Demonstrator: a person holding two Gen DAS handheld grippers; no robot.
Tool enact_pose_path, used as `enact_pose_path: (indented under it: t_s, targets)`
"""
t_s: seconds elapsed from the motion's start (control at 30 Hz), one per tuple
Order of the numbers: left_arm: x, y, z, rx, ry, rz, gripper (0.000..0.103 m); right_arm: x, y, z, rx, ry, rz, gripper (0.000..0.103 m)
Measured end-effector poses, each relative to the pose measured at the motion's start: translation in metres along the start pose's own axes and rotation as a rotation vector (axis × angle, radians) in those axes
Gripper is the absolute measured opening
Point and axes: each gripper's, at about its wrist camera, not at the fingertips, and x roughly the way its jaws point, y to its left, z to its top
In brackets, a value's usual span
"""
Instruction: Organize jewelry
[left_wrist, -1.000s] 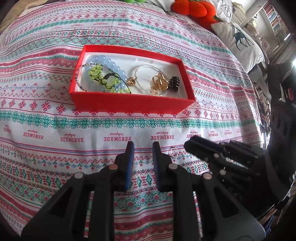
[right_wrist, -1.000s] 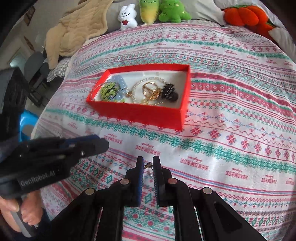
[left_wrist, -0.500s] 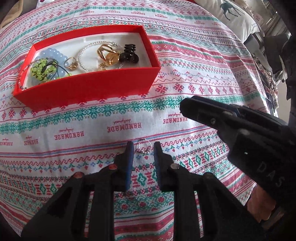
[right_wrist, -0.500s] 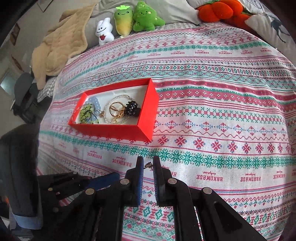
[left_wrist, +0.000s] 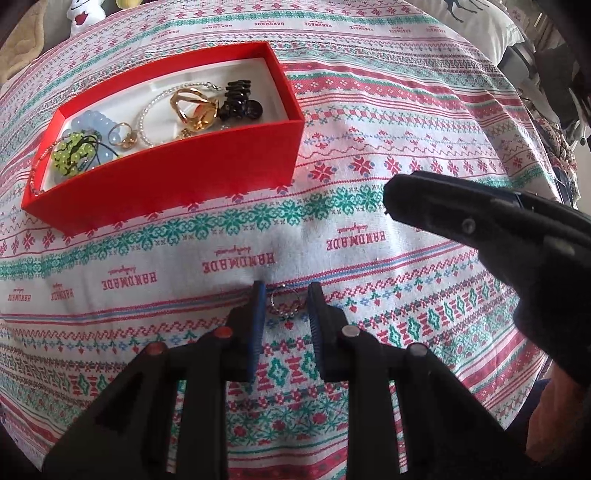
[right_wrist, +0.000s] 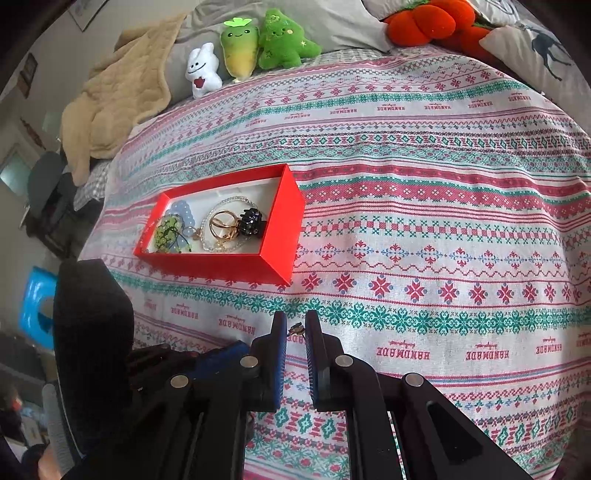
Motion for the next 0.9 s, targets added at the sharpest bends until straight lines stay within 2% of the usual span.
enact_pose_path:
  t_s: [0.33, 0.6, 0.9]
  targets:
    - [-0.004, 0.008, -0.002, -0.03, -0.006, 0.003, 0.016, -0.004, -0.001, -0.002, -0.001, -0.007, 0.009, 0.01]
    - [-0.006, 0.008, -0.002, -0.031, -0.014, 0.011, 0.004, -0.005, -0.002, -0.002, 0.001, -0.01, 0.01, 0.01]
    - [-0.018, 0.008, 0.001, -0.046, -0.046, -0.002, 0.003, -0.005, -0.003, -0.001, 0.007, -0.013, 0.01, 0.01]
